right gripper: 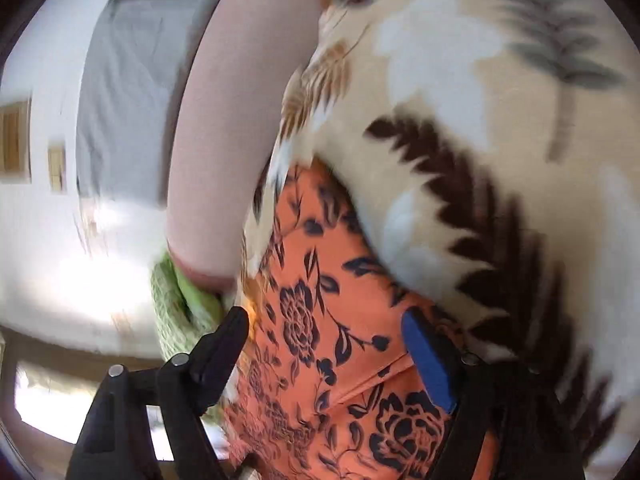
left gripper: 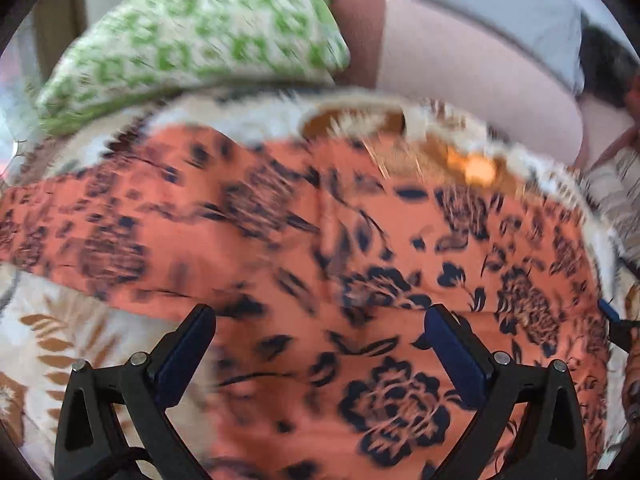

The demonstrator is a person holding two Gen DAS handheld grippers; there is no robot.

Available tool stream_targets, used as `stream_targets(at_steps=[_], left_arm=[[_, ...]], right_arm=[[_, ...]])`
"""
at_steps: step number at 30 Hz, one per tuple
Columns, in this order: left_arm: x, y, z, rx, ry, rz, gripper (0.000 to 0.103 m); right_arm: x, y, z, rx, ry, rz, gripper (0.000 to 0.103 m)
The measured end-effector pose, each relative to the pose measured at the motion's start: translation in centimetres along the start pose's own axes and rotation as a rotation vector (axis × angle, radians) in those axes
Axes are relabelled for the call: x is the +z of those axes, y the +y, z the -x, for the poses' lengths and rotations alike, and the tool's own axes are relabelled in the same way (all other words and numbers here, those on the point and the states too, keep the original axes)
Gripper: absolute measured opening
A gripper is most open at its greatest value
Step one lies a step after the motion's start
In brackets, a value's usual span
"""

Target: Fold small clothes

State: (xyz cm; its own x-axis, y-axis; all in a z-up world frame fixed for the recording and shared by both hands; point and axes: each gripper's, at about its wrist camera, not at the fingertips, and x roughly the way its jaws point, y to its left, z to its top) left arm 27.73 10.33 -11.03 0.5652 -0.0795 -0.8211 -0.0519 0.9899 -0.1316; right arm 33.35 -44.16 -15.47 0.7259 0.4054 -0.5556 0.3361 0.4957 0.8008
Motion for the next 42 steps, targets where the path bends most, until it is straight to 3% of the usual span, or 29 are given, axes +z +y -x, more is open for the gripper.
stream_targets(at_steps=[4,7,12,15,17,27,28,29,30,31,36,37,38,42], left_arm=[[-0.1,8.2,4.3,0.006,-0.105,0.18,0.103],[-0.3,16.6,6.2,0.017,-0.153,0.396,0.103],[-2.5,30.7,5.3,-0.078,-0.155,0.848,0.103],[-3.4,35.7,4.1,-0.141,-0.166,1.024,0.103],[-3.5,37.6,3.1,-0.172,-0.17,1.08,0.103],[-1.3,38.9,1.2,-0.22,-0.216,1.08,0.096],[-1.2,39.2,1.3,-0.218,-0.226,1.077,0.08],[-1.1,39.4,1.2,-0.22,-0.229,1.073,0.043],[-1.1,39.8,0.6,-0.23,-0.2,1.078,0.024],[-1.4,40.1,0.2,-0.227,-0.178,1.085,0.017],[-1.6,40.3,-0.4,-0.193,-0.168,1.094,0.017],[-1.2,40.0,-0.1,-0.16,-0.162,1.071,0.01],[-0.6,39.3,0.4,-0.113,-0.159,1.029,0.003],[4.2,31.7,5.0,0.04,-0.246,0.69,0.003]], right_arm=[[-2.1,4.6,0.2,0.029,0.055,0.221,0.086],[-3.7,6.3,0.0,-0.034,0.042,0.314,0.086],[-8.4,4.1,0.1,-0.077,0.078,0.357,0.086],[-9.7,2.9,0.6,-0.111,0.112,0.351,0.086],[-10.1,2.5,0.5,-0.123,0.107,0.356,0.086],[-10.7,2.7,-0.1,-0.137,0.077,0.394,0.086],[-10.8,2.7,-0.2,-0.136,0.075,0.396,0.086],[-10.7,2.7,0.0,-0.135,0.074,0.398,0.086],[-10.7,2.7,0.0,-0.133,0.072,0.402,0.086],[-10.8,2.6,0.0,-0.13,0.069,0.407,0.086],[-11.0,2.8,-0.2,-0.129,0.061,0.437,0.088],[-11.0,2.8,-0.3,-0.13,0.06,0.444,0.088],[-11.0,2.8,-0.3,-0.13,0.06,0.45,0.088],[-10.8,2.6,-0.1,-0.105,0.056,0.436,0.088]])
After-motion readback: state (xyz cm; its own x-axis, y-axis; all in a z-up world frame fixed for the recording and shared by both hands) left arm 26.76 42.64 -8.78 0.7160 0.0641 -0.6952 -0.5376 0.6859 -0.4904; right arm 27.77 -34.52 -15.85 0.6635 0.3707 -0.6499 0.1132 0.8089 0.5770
